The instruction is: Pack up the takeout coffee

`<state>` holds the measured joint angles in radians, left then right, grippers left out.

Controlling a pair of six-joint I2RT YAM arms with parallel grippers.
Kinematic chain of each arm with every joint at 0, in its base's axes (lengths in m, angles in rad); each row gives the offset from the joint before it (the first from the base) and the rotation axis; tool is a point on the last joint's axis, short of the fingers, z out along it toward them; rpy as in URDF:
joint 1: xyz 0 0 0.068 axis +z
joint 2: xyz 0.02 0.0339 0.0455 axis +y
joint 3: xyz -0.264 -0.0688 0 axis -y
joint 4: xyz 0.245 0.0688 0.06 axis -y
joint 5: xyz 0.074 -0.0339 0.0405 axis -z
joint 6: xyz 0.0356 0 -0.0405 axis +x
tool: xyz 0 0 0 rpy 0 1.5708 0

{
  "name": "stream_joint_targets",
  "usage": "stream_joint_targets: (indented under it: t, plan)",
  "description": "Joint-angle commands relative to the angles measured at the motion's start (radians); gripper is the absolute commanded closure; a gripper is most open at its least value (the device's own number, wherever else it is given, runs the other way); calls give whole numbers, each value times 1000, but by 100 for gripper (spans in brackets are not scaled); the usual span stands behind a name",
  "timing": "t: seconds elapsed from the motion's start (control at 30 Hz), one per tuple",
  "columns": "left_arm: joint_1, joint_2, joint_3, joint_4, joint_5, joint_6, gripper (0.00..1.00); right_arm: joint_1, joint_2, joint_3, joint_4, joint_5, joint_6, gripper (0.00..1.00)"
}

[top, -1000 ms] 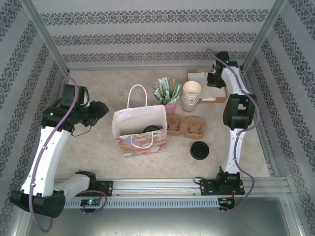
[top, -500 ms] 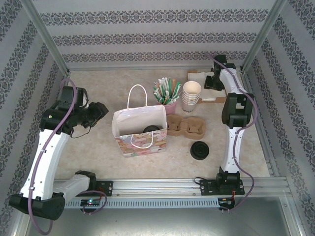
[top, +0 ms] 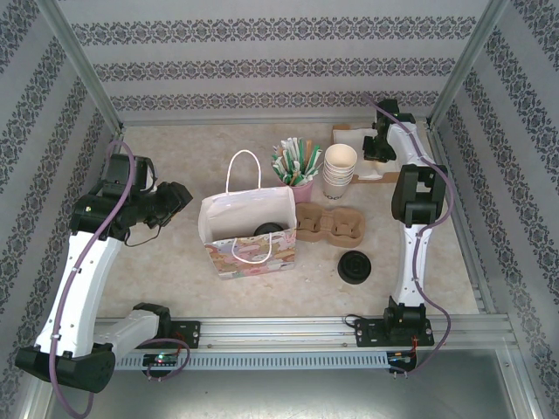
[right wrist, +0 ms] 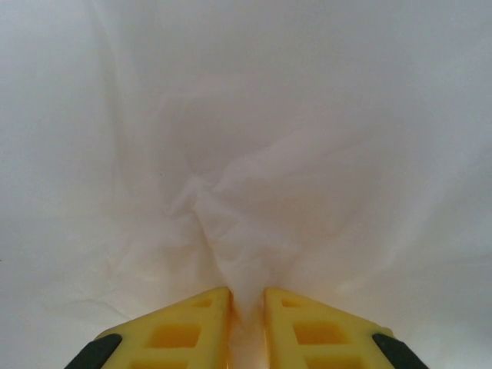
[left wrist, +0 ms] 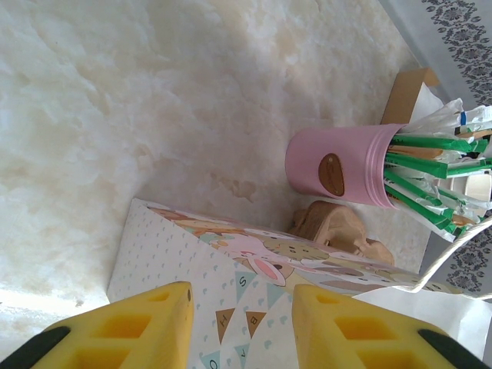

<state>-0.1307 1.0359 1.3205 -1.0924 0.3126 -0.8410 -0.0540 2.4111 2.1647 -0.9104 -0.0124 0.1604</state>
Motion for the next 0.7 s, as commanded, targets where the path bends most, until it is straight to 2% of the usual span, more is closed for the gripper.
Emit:
stream_joint_targets:
  t: [0.0,0.17,0.4,0.67]
  plan:
    - [0,-13,-12,4,6,13,61,14,-72,28,-34,35,-4,84]
    - [-1,-13,-16,16,18,12,61,12,-147,17,-27,30,-12,100]
    - [-1,-20,-20,37,34,21,60,14,-281,-10,-21,9,-3,100]
    - [-1,-26,-61,147,150,34,50,73,-556,-68,31,41,-27,100]
